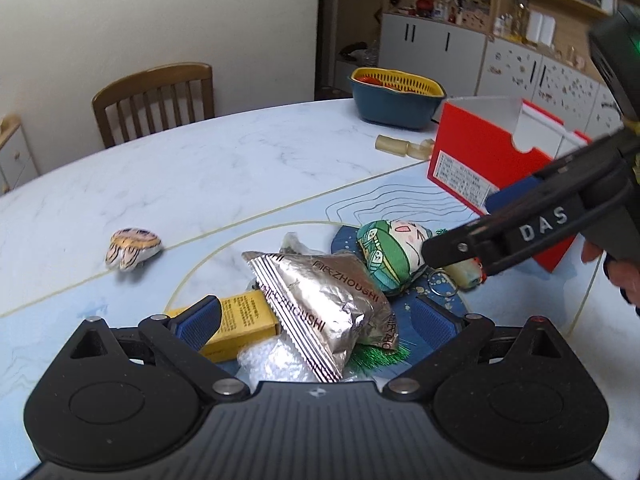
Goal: Organize objects
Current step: 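Grasp the foil snack bag with the left tool while the right tool grasps the green plush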
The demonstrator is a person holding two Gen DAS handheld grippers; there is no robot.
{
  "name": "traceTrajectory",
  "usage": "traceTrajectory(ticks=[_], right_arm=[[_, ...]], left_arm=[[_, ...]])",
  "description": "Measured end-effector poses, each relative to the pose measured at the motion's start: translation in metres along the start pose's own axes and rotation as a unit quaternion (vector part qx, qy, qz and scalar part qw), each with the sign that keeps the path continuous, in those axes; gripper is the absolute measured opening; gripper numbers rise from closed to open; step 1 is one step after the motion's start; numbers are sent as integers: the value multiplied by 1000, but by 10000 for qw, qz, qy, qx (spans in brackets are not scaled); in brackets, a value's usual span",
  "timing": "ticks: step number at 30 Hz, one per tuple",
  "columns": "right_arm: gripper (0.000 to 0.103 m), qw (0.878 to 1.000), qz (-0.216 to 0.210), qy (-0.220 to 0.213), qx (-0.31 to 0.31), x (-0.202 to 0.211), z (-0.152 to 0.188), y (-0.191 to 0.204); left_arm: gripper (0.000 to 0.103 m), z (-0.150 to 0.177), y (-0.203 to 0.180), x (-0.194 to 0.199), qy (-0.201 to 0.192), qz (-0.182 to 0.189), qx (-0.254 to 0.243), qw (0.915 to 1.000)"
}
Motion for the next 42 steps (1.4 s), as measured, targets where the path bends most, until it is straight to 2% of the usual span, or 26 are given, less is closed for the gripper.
traceTrajectory(ticks=[9, 15, 20, 24, 25, 27, 29, 32, 40, 42], right_arm=[[97, 9999, -77, 6, 120, -19, -17, 4], [96, 9996, -177, 99, 190, -32, -23, 5], [94, 9994, -268, 144, 188, -39, -23, 6], [90, 9990, -406, 141, 125, -41, -22, 5], [87, 9988, -464, 145, 98, -42, -23, 4], [81, 9982, -575, 170, 42, -42, -22, 3], [72, 9981, -596, 176, 13, -41, -21, 3], [60, 9977, -656, 180, -27, -39, -18, 4], [42, 9986, -519, -48, -93, -22, -11, 6], [41, 9988, -449, -104, -142, -15, -9, 4]], left_arm=[[102, -9, -3, -19, -3, -209, -242, 9995], [101, -13, -3, -25, -3, -133, -267, 9996], [88, -16, -8, -28, 6, -160, -296, 9994], [83, -16, -7, -29, 8, -197, -213, 9996], [78, -16, -7, -29, 8, -183, -206, 9996], [76, -16, -7, -27, -7, -203, -208, 9996], [64, -16, -8, -27, -9, -165, -214, 9996], [63, -16, -10, -25, 4, -183, -224, 9996], [55, -18, -10, -18, -9, -73, -83, 9999], [51, -19, -11, -16, -6, -14, -42, 10000]])
Point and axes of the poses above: each gripper's, at about its wrist camera, not at the fingertips, and x roughly against the way its jaws point, y to its left, z to its underside, the point moved 3 cm from there along -x, roughly the way its jaws point, and after that the axes turned 15 degrees about y, right-handed, at the moved point
